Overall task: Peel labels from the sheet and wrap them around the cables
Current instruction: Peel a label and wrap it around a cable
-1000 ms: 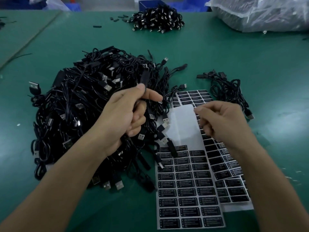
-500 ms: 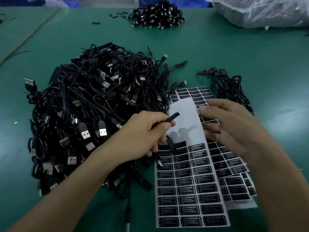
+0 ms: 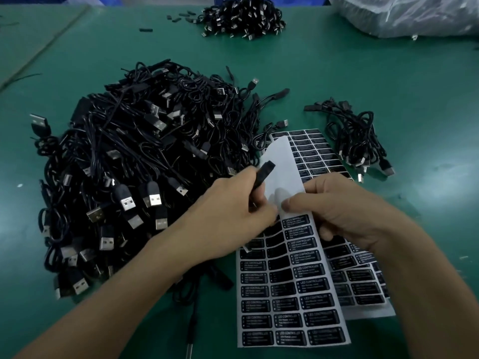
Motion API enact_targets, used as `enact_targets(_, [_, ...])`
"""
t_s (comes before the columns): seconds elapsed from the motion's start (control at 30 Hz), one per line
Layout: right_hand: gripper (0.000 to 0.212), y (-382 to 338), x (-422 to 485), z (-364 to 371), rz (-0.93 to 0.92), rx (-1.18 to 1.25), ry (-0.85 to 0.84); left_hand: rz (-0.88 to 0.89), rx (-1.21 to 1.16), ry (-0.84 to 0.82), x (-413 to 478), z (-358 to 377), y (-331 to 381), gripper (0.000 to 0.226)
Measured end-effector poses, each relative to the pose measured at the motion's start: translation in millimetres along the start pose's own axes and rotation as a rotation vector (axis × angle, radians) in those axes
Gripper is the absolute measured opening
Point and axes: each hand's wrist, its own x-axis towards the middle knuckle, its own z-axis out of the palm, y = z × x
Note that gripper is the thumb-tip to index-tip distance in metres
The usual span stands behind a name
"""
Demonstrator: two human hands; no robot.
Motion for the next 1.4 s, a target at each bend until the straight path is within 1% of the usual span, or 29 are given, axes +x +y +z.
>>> enact_targets(0.07, [0.017, -0.5, 0.2, 0.8, 0.001, -0.013, 0.019, 0.007, 0.037, -0.006, -1.9, 4.0, 2.9, 0.03])
enact_targets(0.13, [0.017, -0.3, 1.0, 1.2, 0.008, -0.022, 0.035, 0.016, 0.025, 0.017, -2.7, 5.4, 3.5, 0.037])
enact_targets(0.3, [0.024, 0.4, 0.9, 1.2, -0.004, -0.035, 0.009, 0.014, -0.025, 0.049, -1.0, 5.2, 1.6, 0.042])
enact_targets(0.4, [0.03, -0.3, 0.6, 0.9, -0.012, -0.029, -0.012, 0.018, -0.038, 0.071, -0.3, 6.8, -0.1, 0.042])
enact_targets(0.5, [0.031, -0.8, -0.6, 2.8, -0.02, -0.024, -0.04, 0.009, -0.049, 0.1, 0.4, 8.4, -2.1, 0.04])
enact_targets(0.63, [0.044, 0.3, 0.3, 4.4, -0.031, -0.007, -0.051, -0.007, -0.039, 0.131, 1.4, 10.3, -5.3, 0.034])
enact_targets(0.8, [0.036, 1.9, 1.5, 3.7, -0.044, -0.015, -0.041, -0.015, -0.067, 0.12, 3.2, 8.4, -7.0, 0.031])
enact_targets(0.9, [0.026, 4.5, 2.1, 0.5, -0.047, -0.046, -0.004, -0.028, -0.1, 0.099, 3.8, 6.1, -6.5, 0.027])
enact_targets(1.03, [0.018, 9.2, 2.6, -4.7, -0.071, -0.204, 0.08, -0.058, -0.118, 0.128, 2.9, 3.7, -0.6, 0.026])
enact_targets(1.07, [0.021, 9.6, 2.1, -6.6, -0.088, -0.278, 0.122, -0.068, -0.133, 0.142, 2.9, 2.5, 0.9, 0.027])
enact_targets(1.17, [0.042, 10.5, -0.7, -12.9, -0.113, -0.516, 0.285, -0.096, -0.27, 0.175, 5.1, -0.6, 0.2, 0.032])
enact_targets(1.23, [0.037, 10.3, -1.4, -14.6, -0.111, -0.58, 0.412, -0.127, -0.366, 0.171, 6.5, -3.1, 0.4, 0.036])
enact_targets(1.3, [0.036, 10.7, -0.3, -13.7, -0.18, -0.508, 0.468, -0.146, -0.432, 0.142, 7.4, -5.4, 0.6, 0.04])
enact_targets(1.33, [0.03, 9.9, 0.8, -12.7, -0.251, -0.426, 0.469, -0.151, -0.457, 0.13, 7.6, -6.6, 0.9, 0.041])
enact_targets(1.4, [0.018, 5.5, 0.7, -9.7, -0.367, -0.232, 0.412, -0.156, -0.494, 0.12, 7.6, -8.9, 1.6, 0.043])
